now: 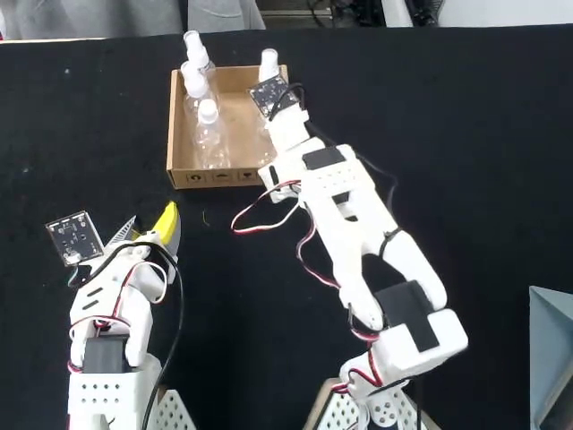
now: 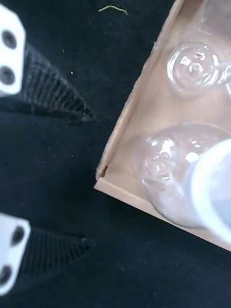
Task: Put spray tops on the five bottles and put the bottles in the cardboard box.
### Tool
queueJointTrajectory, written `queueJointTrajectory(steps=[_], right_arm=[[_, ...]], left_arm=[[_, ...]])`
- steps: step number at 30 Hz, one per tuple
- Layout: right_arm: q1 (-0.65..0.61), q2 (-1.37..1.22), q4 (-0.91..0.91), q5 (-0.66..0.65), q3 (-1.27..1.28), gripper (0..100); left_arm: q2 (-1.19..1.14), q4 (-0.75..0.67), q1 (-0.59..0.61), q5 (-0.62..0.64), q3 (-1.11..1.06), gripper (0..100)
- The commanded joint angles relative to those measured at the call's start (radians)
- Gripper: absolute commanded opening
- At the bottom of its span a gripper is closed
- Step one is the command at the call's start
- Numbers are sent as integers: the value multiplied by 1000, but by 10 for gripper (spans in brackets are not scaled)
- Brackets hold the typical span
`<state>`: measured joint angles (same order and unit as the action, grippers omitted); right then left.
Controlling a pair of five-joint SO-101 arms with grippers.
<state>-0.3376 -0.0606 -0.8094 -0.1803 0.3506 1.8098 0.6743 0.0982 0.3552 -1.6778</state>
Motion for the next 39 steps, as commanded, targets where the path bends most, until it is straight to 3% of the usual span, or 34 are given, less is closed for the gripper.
queueJointTrajectory(steps=[1,19,29,32,39], right_arm=[[-11,147,-6,-8,21,305],[-11,386,-14,-6,194,303],[-6,469,-17,-11,226,201],[28,535,-51,-14,217,108],[68,638,-107,-8,220,116]], left_arm=[[2,-3,2,-9,-22,217],[2,-3,2,-9,-22,217],[2,-2,5,-9,-22,217],[2,2,7,-9,-22,217],[2,5,7,-9,-22,217]])
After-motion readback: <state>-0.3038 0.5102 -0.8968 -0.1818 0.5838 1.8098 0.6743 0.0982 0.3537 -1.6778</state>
